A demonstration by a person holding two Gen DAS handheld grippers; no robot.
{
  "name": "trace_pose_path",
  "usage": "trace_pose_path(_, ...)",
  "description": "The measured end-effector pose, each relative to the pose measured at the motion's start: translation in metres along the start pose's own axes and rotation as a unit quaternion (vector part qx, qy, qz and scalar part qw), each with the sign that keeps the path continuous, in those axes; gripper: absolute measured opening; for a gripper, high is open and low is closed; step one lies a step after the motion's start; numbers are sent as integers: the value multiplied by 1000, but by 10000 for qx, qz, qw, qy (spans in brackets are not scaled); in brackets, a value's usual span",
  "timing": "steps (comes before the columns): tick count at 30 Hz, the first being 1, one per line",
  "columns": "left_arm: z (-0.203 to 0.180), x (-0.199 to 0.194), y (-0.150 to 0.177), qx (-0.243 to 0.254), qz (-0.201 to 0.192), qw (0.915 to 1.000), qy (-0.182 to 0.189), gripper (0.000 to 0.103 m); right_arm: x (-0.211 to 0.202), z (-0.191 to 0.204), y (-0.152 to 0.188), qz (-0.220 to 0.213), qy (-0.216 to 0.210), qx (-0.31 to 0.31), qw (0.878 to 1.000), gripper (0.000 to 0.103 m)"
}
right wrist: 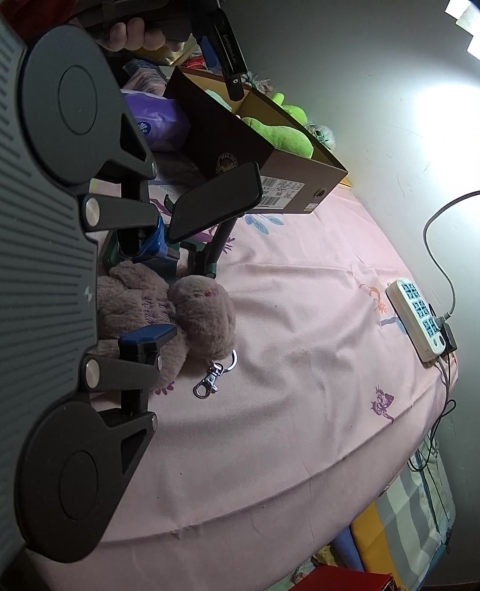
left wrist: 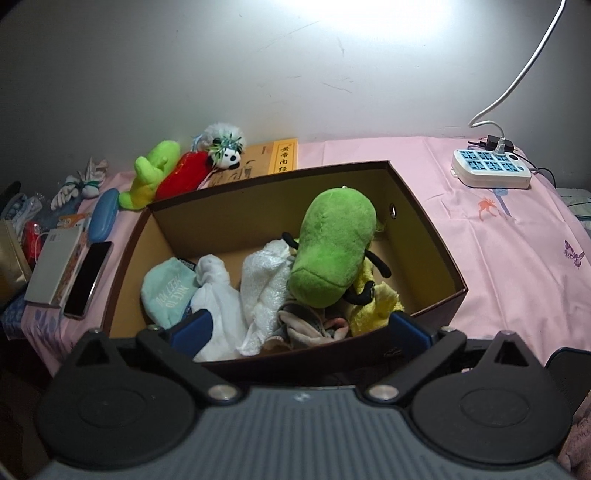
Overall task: Organize soft objects
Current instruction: 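Lower the green plush into the box and open the left gripper, then withdraw the left gripper from the box while the right gripper lifts the teddy bear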
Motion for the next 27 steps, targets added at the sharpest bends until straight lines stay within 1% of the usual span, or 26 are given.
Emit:
trace_pose_path(4,-2,-6,9,-28,55,10000,-45,101,0,-1,0,46,-45,-44,10000,20)
trace_pose_path(11,-7,-14,24,-139,263,9996,27,101,-1,-4,2,86,-92,-46,9999,20)
trace_pose_path(15,-12,-15,33,-157,398,9991,65,101,0,-10,3,86,-32,-52,9999,20)
trace_pose_path(18,-15,-15,42,-173,540,9983,144,101,1,-20,4,68,111,-34,9999,20)
trace_pose_path(23,-23,-14,58,-110,719,9970,249,101,3,-43,9,119,341,216,9991,20)
trace_pose_path(27,-29,-12,69,-62,863,9957,323,101,5,-56,13,151,260,487,9984,20)
Point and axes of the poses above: each gripper's, at about its wrist camera, not at the fingertips, and x roughly the way its jaws point, z to its left, y to its underside, the point moved 1 cm from there along x, roughly the way its jaws point, and after that the axes turned 2 degrees about -y, right-handed, at the moved point
